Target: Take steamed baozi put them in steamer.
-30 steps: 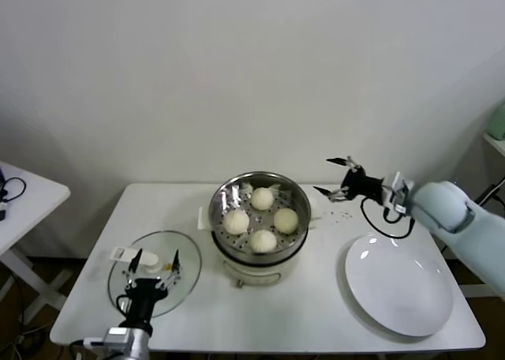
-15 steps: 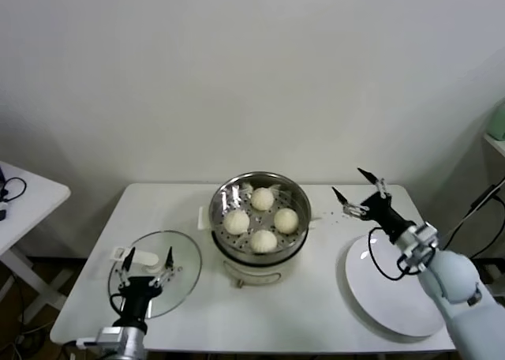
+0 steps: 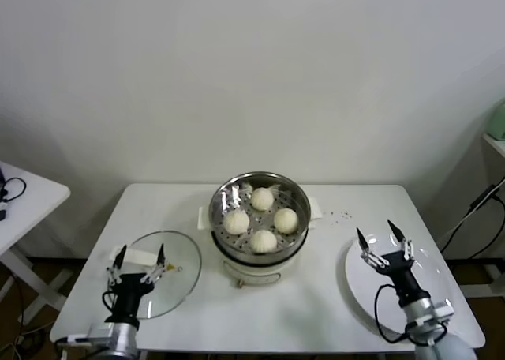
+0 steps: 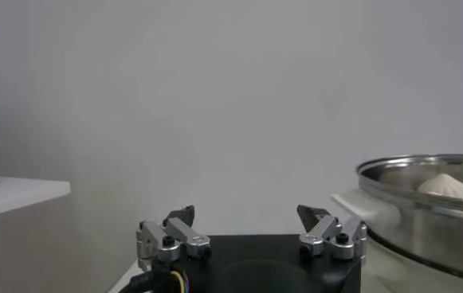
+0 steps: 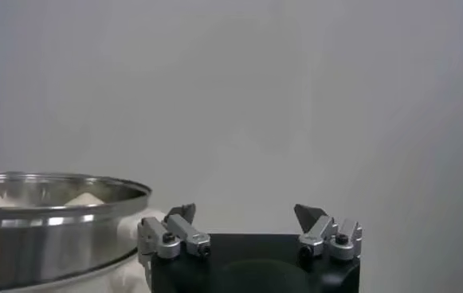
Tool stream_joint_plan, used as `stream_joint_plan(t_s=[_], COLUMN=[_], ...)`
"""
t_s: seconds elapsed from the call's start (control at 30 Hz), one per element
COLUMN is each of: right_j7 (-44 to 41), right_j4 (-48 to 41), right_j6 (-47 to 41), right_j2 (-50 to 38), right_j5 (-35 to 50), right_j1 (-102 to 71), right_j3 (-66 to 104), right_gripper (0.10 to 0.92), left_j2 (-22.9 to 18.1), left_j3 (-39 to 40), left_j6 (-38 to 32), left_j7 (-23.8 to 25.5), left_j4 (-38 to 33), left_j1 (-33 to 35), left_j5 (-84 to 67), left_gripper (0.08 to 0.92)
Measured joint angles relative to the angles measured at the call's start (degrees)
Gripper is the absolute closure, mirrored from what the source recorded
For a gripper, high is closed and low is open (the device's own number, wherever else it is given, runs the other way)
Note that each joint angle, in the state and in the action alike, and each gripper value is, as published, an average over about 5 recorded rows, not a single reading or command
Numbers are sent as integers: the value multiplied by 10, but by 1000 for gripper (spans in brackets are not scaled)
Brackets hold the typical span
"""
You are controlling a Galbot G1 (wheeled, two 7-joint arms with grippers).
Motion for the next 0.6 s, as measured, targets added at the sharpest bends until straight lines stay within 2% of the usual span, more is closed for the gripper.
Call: stream_joint_plan(t_s=[0.6], right_j7=[-15], right_j4=[3], right_j6=[35], right_j2=[62], right_j5=[13], right_j1=[-59], right_j3=[27], right_gripper=[203], left_j2=[6], left_j3=[-14], left_j6=[-1], left_j7=[16], left_j4=[1], left_j1=[-2], left_j5=[-6], left_gripper=[177])
